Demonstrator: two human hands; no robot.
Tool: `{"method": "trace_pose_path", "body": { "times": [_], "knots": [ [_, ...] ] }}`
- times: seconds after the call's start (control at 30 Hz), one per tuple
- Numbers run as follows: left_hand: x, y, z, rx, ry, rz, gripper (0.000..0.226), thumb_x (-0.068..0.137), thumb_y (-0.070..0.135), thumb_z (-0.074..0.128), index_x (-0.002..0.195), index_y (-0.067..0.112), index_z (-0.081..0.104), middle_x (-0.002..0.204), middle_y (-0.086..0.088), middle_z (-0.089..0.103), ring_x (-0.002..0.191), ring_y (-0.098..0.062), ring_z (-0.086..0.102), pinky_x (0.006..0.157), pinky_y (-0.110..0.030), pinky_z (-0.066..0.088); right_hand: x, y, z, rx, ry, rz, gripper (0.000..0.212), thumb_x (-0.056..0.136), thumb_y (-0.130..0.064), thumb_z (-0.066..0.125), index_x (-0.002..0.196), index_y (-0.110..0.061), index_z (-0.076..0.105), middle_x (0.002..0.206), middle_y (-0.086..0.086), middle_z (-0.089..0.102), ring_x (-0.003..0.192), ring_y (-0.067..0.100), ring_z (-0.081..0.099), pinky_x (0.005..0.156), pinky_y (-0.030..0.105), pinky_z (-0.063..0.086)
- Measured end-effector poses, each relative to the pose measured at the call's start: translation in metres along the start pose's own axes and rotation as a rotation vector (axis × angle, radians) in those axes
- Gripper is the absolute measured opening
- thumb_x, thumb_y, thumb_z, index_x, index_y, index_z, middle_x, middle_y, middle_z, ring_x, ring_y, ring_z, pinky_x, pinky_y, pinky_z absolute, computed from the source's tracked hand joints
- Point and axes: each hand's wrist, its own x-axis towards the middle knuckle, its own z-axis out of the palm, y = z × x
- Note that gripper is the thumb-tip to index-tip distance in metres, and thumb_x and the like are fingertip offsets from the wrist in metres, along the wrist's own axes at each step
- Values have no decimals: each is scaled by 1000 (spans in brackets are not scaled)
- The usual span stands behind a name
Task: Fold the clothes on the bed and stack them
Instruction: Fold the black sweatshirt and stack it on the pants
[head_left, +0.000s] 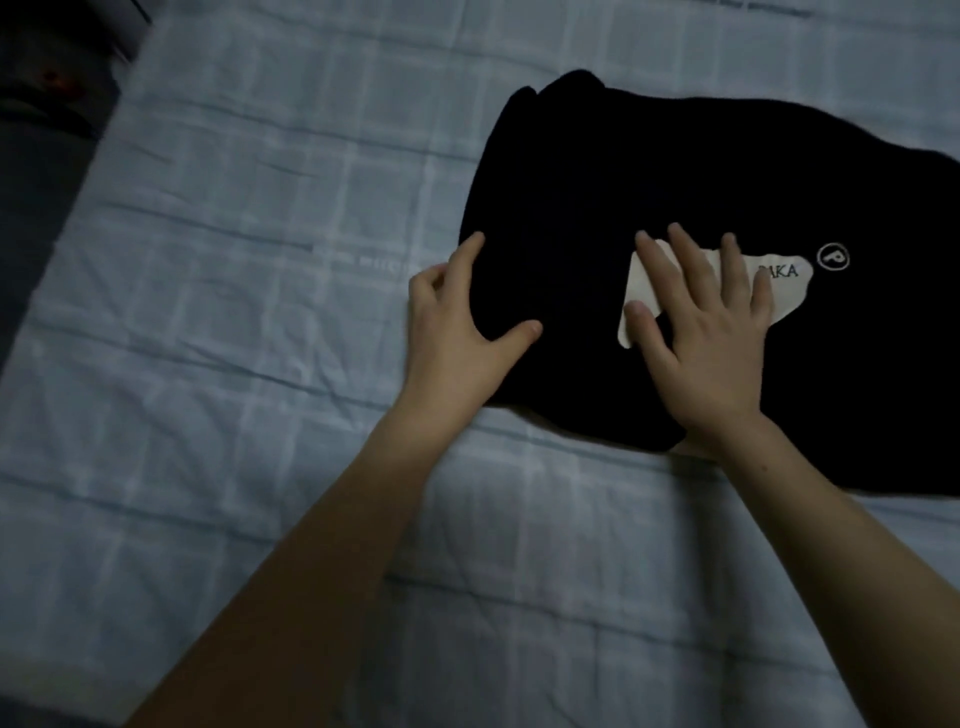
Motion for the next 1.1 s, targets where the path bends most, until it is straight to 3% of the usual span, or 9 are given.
{"method": "trace_pose_path", "body": {
  "times": [0.13,0.3,0.47,0.6,0.73,0.83,0.97,1.03,1.1],
  "knots": [
    [12,5,-13,-204,-149,-24,94,69,26,86,144,40,33,130,8,51,115,-8,55,95,-18,50,-2,2,1,9,6,-3,56,100,-55,25,155,-42,20,164,-9,22,153,29,8,120,59,8],
    [26,17,-19,-325,-348,-23,98,73,7,80,149,41,30,141,12,47,127,-6,49,107,-29,43,0,2,0,-6,-27,-1,57,100,-56,24,155,-43,19,164,-9,20,153,29,6,120,59,7],
    [20,52,-19,-499,-406,70,96,70,-2,71,151,34,33,133,22,55,120,2,56,89,-14,48,0,24,-35,133,-22,-40,55,98,-52,36,152,-42,30,162,-7,26,152,28,13,120,58,10],
    [6,101,-9,-460,-479,199,97,72,-1,69,152,35,28,134,30,54,126,1,52,94,-15,46,-26,96,-74,-77,97,220,58,94,-54,35,151,-41,34,162,-2,28,148,40,15,114,65,12],
    [-8,161,31,-422,-548,297,99,71,-2,68,152,35,25,144,16,48,130,-2,49,103,-20,43,-60,191,-102,-148,96,450,60,92,-59,33,150,-43,33,162,5,26,143,50,18,112,68,16],
    [-20,203,77,-375,-583,341,103,68,-1,69,154,32,23,150,13,40,134,-3,43,113,-29,38,-70,231,-104,146,75,417,61,94,-48,40,153,-30,36,160,15,27,142,44,27,120,49,19],
    [-32,241,148,-295,-660,392,108,64,3,73,154,32,22,158,10,26,144,-4,28,118,-35,30,-69,242,-98,673,56,383,45,105,-21,44,149,-27,35,162,7,25,147,8,20,114,9,12],
    [-36,250,186,-244,-699,392,109,63,4,76,153,35,22,159,9,24,144,-2,25,117,-26,30,-71,243,-100,923,66,418,39,108,-32,31,147,-33,35,162,-2,25,145,-1,20,115,9,13],
    [-39,249,226,-160,-731,387,111,65,-1,77,154,33,21,160,7,20,142,3,20,110,-7,25,-75,248,-103,1184,106,422,43,109,-33,20,149,-30,34,160,-5,31,146,3,27,122,27,19]
  ]
}}
